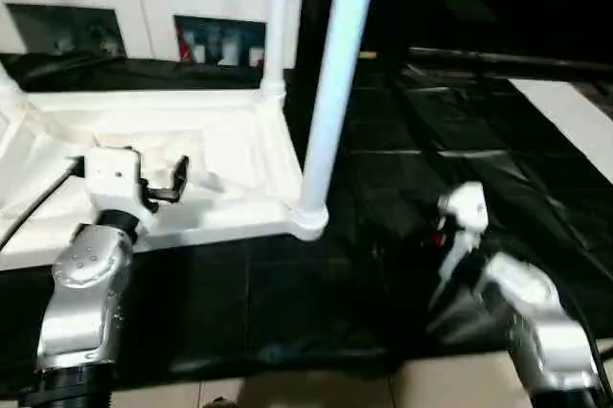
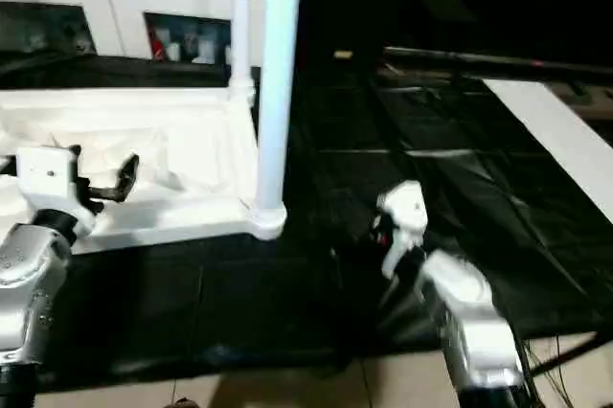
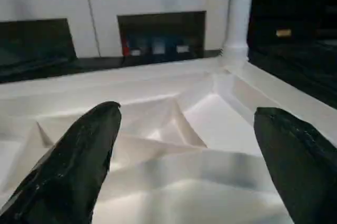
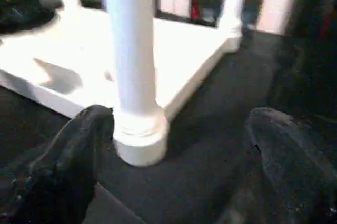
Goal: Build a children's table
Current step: Rotate leg to tighten
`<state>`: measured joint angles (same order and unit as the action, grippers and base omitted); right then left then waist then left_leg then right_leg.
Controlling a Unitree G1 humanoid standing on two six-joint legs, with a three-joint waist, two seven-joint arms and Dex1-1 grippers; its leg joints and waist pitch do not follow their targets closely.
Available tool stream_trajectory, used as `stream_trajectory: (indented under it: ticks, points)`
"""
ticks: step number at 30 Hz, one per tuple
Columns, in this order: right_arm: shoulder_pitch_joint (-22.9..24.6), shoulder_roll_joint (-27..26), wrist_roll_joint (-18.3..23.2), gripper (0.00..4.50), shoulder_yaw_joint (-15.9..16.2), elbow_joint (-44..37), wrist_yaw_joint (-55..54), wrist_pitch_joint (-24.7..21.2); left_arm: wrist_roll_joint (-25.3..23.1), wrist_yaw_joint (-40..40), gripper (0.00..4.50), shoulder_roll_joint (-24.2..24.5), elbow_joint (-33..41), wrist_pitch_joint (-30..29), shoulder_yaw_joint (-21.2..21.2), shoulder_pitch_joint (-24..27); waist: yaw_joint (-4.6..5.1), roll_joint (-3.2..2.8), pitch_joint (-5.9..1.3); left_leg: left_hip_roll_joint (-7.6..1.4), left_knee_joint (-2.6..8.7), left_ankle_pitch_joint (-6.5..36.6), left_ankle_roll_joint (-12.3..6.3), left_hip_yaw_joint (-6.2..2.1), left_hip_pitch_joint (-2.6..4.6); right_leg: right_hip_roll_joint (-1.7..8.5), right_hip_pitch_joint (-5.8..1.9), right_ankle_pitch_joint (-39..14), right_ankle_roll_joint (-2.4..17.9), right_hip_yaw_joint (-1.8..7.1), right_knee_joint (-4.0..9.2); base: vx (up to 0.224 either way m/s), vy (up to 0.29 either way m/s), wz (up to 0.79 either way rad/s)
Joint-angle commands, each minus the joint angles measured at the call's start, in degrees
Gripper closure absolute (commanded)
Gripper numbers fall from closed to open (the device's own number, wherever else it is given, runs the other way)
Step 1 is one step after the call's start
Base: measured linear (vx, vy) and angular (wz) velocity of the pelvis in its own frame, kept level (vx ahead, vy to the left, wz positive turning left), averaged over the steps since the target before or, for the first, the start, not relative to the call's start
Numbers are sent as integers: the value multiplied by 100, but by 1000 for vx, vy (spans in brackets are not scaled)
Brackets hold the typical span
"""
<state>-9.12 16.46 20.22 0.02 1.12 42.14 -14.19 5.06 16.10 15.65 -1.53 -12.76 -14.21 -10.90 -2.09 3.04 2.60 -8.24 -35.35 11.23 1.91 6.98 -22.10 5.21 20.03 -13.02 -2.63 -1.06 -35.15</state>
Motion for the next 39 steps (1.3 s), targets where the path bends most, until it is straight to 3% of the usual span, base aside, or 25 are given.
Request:
stream_trajectory:
  ticks: [1, 3, 4, 7, 8, 9, 10, 11, 12, 14, 17, 19, 20, 21, 24, 25, 28, 30, 32, 35, 39]
  points:
    - [-101, 22, 79, 9, 51, -47, 66, -126, 168, 228, 0, 21, -52, -119, 42, 16, 24, -83, -221, -364, 635, 2916, 496, -136, 150, 281, 50, -2129, 937, 107, 518, -53, 3, -1]
    - [-215, -55, -21, 9, 229, 73, 30, -119, 265, 419, 0, 59, -30, -197, 89, 49, 26, -97, -220, -365, 639, 2854, 508, -123, 134, 283, 65, -2148, 927, 113, 521, 0, 0, 0]
    - [-268, -97, -91, 9, 314, 152, 7, -114, 303, 506, 0, 88, -13, -246, 124, 72, 30, -58, -222, -363, 646, 2805, 500, -127, 111, 290, 61, -2182, 916, 106, 508, 0, 0, 0]
    - [-901, -610, -831, 9, 496, 1238, -804, 380, 603, 897, 0, 231, 161, -390, 240, 231, 65, -55, -264, -349, 653, 2512, 534, -128, 24, 303, 46, -2007, 941, 94, 457, 0, 0, 0]
    - [-901, -610, -831, 9, 496, 1238, -804, 380, 603, 897, 0, 231, 161, -390, 240, 231, 90, -58, -301, -337, 655, 2293, 561, -120, -2, 289, 57, -1682, 1002, 87, 404, 0, 0, 0]
    - [-1156, -855, -910, 9, 437, 1694, -1091, 574, 650, 1027, 0, 299, 182, -436, 276, 261, 59, -57, -345, -352, 636, 2110, 523, -96, 16, 271, 57, -1267, 1041, 84, 379, 0, 0, 0]
    - [-1205, -903, -921, 9, 424, 1782, -1144, 610, 660, 1054, 0, 314, 186, -448, 285, 267, 48, -87, -355, -353, 615, 1972, 488, -69, 56, 255, 107, -960, 1113, 93, 357, 0, 0, 0]
    - [-1219, -920, -915, 9, 420, 1808, -1151, 611, 666, 1066, 0, 318, 188, -455, 286, 271, 52, -72, -339, -356, 629, 1938, 363, -34, 40, 226, 105, -797, 1159, 81, 359, 0, 0, 0]
    - [-1460, -1161, -821, 9, 390, 2222, -1174, 710, 745, 1320, 0, 444, 259, -617, 353, 378, 20, -81, -321, -363, 623, 2136, 359, -4, 69, 230, 159, -938, 1170, 93, 367, 0, 0, 0]
    - [-1714, -1406, -631, 9, 347, 2619, -1034, 810, 916, 1703, 0, 581, 401, -753, 422, 536, 18, -49, -335, -376, 633, 2155, 362, 9, 39, 243, 125, -1027, 1165, 91, 349, 0, 0, 0]
    - [-1821, -1498, -541, 9, 346, 2778, -963, 854, 1057, 1888, 0, 620, 481, -822, 401, 611, -22, -37, -352, -398, 624, 1642, 244, 82, 50, 230, 104, -469, 1256, 93, 315, 0, 0, 0]
    - [-1954, -1514, -569, 9, 419, 2948, -885, 896, 1178, 2078, 0, 745, 625, -866, 384, 738, -38, 37, -362, -405, 609, 1307, 122, 121, 40, 224, 71, -163, 1326, 80, 281, 0, 0, 0]
    - [-1979, -1519, -545, 9, 409, 2967, -851, 910, 1197, 2091, 0, 778, 658, -869, 366, 771, -64, 9, -361, -412, 601, 1124, 70, 149, 62, 226, 74, -30, 1350, 81, 279, 0, 0, 0]
    - [-2029, -1541, -544, 9, 366, 3067, -767, 1023, 1247, 2078, 0, 821, 706, -880, 324, 826, -72, 39, -359, -423, 597, 1033, 31, 169, 56, 226, 63, 29, 1361, 74, 269, 0, 0, 0]
    - [-2062, -1553, -576, 9, 331, 3180, -653, 1177, 1263, 2060, 0, 860, 734, -881, 298, 877, -91, 30, -340, -443, 611, 1173, 123, 191, 92, 221, 85, -204, 1336, 57, 291, 0, 0, 0]
    - [-2079, -1554, -599, 9, 322, 3244, -618, 1250, 1260, 2057, 0, 882, 743, -888, 287, 901, -93, 55, -339, -449, 613, 1216, 140, 197, 91, 224, 88, -254, 1333, 55, 296, 0, 0, 0]
    - [-2168, -1579, -654, 9, 302, 3459, -618, 1412, 1224, 2030, 0, 931, 738, -890, 253, 940, -121, 30, -320, -466, 643, 1456, 284, 205, 106, 213, 112, -512, 1270, 49, 311, 0, 0, 0]
    - [-2440, -1684, -764, 9, 376, 3902, -617, 1665, 1262, 2121, 0, 975, 745, -939, 227, 916, -143, 33, -326, -473, 644, 1620, 395, 232, 122, 217, 132, -703, 1229, 52, 323, 0, 0, 0]
    - [-2590, -1747, -868, 9, 427, 4138, -731, 1761, 1252, 2156, 0, 1009, 736, -955, 237, 906, -156, -15, -319, -480, 656, 1714, 468, 230, 132, 217, 158, -769, 1204, 54, 322, 0, 0, 0]
    - [-3024, -1872, -1138, 9, 477, 4812, -1217, 1961, 1265, 2186, 0, 1072, 733, -987, 234, 880, -146, -12, -324, -466, 650, 1728, 548, 233, 128, 211, 173, -745, 1241, 55, 304, 0, 0, 0]
    - [-3483, -1942, -1216, 9, 308, 5446, -1786, 2127, 1349, 2176, 0, 1146, 758, -981, 228, 939, -168, -5, -327, -460, 644, 1754, 569, 239, 134, 198, 175, -648, 1234, 55, 278, 0, 0, 0]
